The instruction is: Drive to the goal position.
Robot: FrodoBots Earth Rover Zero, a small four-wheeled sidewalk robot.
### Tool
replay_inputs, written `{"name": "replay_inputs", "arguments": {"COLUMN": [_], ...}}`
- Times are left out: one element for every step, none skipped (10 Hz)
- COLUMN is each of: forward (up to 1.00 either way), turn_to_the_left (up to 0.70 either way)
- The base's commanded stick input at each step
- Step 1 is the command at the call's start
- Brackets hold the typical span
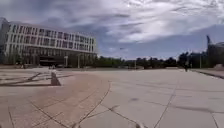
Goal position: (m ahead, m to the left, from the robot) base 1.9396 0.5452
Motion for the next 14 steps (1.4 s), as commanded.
{"name": "replay_inputs", "arguments": {"forward": [0.7,0.7,0.7,0.7,0.7,0.7,0.7,0.7,0.7,0.7,0.7,0.7,0.7,0.7], "turn_to_the_left": [-0.14,-0.14,-0.14,-0.14,-0.12,-0.02,0.0,0.0,0.0,0.0,0.0,0.0,-0.03,-0.05]}}
